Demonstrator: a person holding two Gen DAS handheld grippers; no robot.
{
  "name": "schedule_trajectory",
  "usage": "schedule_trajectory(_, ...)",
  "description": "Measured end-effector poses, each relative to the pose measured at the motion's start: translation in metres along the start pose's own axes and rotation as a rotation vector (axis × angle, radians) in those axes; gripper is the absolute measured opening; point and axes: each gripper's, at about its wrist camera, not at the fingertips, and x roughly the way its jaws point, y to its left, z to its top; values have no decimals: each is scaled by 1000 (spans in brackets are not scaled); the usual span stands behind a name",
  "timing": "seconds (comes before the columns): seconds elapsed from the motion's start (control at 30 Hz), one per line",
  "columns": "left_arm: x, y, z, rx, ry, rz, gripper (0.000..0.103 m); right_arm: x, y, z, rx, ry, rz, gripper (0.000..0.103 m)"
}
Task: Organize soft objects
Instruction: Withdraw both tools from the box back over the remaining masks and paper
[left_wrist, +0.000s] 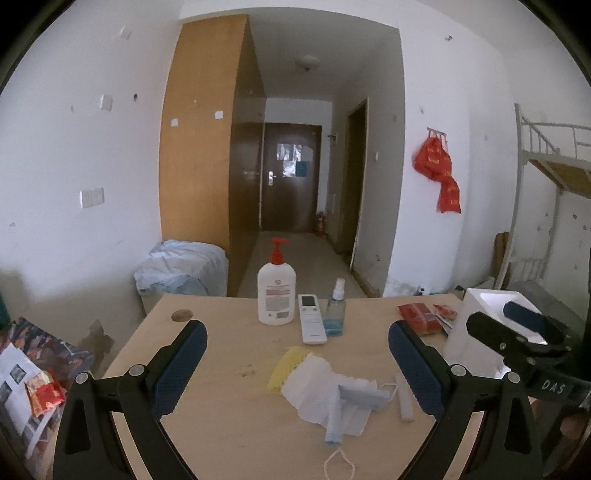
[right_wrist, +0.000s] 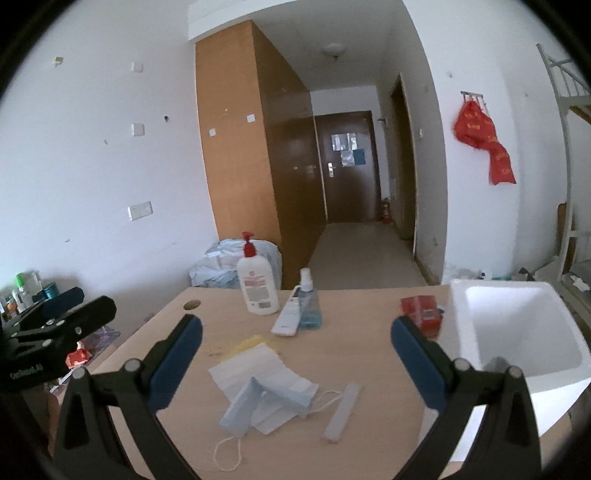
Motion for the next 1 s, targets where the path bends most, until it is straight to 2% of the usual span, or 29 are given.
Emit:
schedule_trajectory(0.1,-4,10,-3,-14,-28,15,99,4,6,-5,6,14,-13,103)
schedule_trajectory(0.3,3,18,-9,-13,-6,22,99,12,18,-12,21,46,-53,103)
schedule_trajectory(0.4,3,22,-13,-21,-14,19,99,12,19,-16,37,50,-18,103)
schedule_trajectory(0.53,8,29,-20,-61,-16,12,99,8,23,-24,33,24,-86,103)
schedule_trajectory(0.67,12,32,-28,-70,-20,22,99,7,30,-34,16,20,-69,103)
schedule_trajectory(0.77,17,34,-33,-68,12,-5,99,2,39,-44,-30,-44,-58,103)
schedule_trajectory(0.83,19,31,-37,-35,26,8,99,-2,43,-48,-51,-85,-60,103)
schedule_trajectory(0.93,21,30,-43,-18,31,10,99,-3,43,-53,-58,-79,-7,103)
schedule_trajectory(1.0,22,33,-47,-31,33,0,99,2,46,-56,-79,-43,-25,103)
